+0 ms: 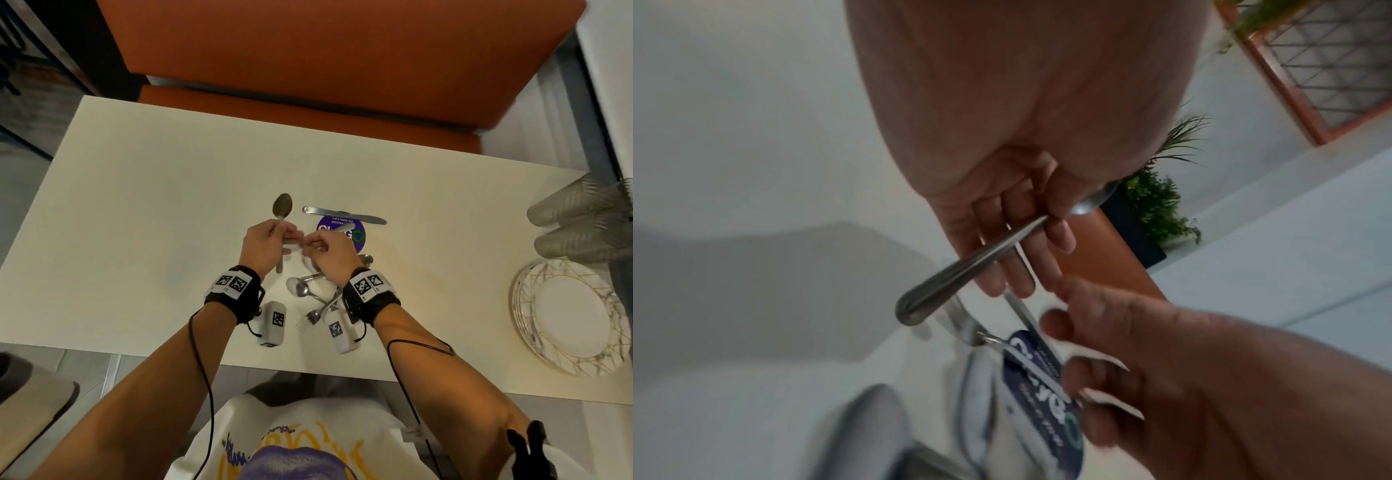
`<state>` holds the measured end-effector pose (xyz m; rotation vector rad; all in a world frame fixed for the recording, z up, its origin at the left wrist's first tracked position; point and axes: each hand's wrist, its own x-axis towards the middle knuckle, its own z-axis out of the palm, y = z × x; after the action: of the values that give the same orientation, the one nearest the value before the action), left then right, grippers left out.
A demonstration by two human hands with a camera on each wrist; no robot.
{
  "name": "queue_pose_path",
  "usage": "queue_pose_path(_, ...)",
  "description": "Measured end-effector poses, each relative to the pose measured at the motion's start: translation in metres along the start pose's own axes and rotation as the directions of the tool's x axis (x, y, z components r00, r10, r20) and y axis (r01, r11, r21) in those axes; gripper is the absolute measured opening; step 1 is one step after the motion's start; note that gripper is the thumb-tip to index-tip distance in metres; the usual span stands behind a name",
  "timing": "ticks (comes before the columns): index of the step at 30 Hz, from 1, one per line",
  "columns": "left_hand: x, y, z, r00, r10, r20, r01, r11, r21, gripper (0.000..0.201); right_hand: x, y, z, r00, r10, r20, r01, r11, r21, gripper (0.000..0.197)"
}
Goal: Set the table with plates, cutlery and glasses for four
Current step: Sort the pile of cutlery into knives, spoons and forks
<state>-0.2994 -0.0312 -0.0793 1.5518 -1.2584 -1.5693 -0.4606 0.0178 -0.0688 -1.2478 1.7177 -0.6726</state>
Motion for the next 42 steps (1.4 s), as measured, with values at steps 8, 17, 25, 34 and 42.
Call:
queue_pose_path(8,-0.013,-0.039,-0.028,0.997,-0.068,-0.038,0.072,0.992,0.107,0.03,-0.014,0.018,0.022,0.978,0.07,0.197,0.02,0.907,-0.42,0.021)
queue_pose_path(17,-0.022,-0.036,-0.036,0.986,-0.169,0.009,0.168,0.984,0.059,0.032,-0.014,0.019,0.033,0.982,0.073,0.177,0.055,0.777,-0.627,0.012)
queue_pose_path(25,-0.019,-0.029,-0.029,0.981,-0.19,0.048,0.192,0.981,-0.03,0.031,-0.005,0.011,0.013,0.982,0.092,0.167,-0.012,0.905,-0.425,0.007)
queue_pose_path(34,-0.022,0.001,0.0,0.979,-0.125,0.163,0.144,0.983,-0.11,0.029,0.023,-0.028,-0.011,0.969,0.097,-0.229,-0.07,0.99,0.12,0.011)
queue_pose_path(42,-0.029,0.016,0.011,0.961,-0.163,0.224,0.205,0.962,-0.181,0.032,0.022,-0.022,0.006,0.926,0.222,-0.305,-0.155,0.961,0.231,0.004)
